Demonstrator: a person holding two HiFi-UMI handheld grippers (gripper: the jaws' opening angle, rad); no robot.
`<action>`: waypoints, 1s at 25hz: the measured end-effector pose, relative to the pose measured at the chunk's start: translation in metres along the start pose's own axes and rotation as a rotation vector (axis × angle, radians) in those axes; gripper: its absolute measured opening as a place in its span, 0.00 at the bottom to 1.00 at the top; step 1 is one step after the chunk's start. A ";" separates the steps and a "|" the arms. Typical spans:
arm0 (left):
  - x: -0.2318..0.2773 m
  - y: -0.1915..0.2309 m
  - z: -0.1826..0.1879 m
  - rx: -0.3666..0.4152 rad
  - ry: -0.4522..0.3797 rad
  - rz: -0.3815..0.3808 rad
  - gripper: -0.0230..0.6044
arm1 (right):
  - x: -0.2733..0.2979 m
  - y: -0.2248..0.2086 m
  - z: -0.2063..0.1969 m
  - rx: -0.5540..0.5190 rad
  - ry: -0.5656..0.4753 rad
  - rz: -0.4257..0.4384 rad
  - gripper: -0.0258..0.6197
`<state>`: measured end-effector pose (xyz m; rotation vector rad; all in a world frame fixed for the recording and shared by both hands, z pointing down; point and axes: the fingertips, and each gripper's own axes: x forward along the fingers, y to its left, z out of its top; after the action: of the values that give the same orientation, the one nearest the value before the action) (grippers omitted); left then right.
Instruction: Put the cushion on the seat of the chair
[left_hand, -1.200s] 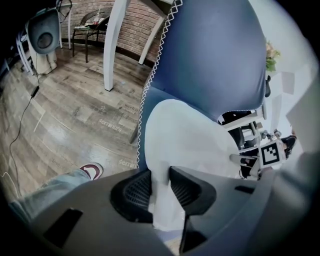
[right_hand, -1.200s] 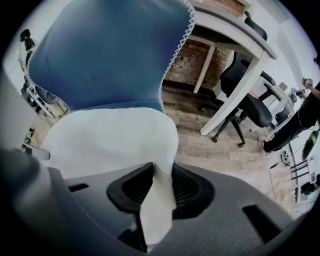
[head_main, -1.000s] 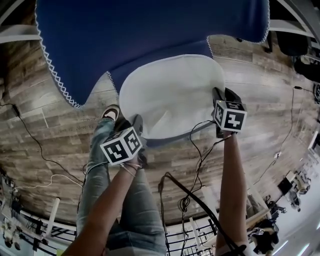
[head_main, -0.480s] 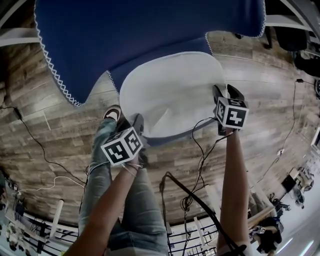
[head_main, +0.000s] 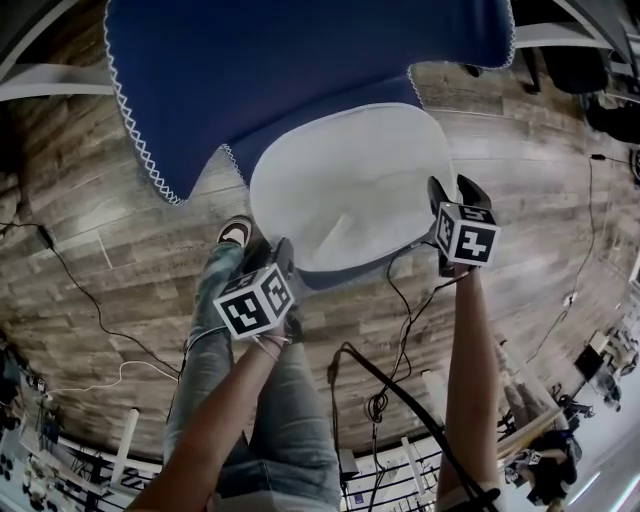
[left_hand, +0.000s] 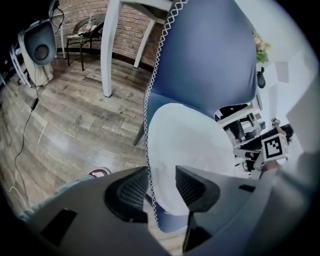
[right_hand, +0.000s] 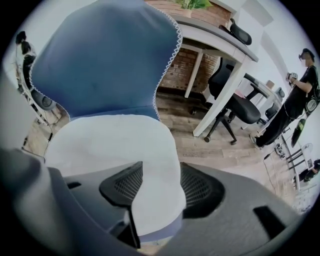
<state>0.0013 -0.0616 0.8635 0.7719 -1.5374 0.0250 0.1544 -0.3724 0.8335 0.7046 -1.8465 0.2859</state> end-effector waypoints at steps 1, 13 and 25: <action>-0.005 -0.001 0.001 0.016 -0.009 -0.002 0.30 | -0.005 0.001 -0.001 0.004 -0.005 -0.002 0.41; -0.119 -0.068 0.085 0.554 -0.277 -0.111 0.28 | -0.100 0.030 0.015 0.240 -0.155 -0.038 0.44; -0.273 -0.162 0.164 0.832 -0.518 -0.271 0.23 | -0.279 0.047 0.041 0.536 -0.408 -0.191 0.30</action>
<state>-0.0881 -0.1397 0.5261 1.7470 -1.9020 0.2984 0.1615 -0.2631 0.5691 1.3829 -2.0817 0.5534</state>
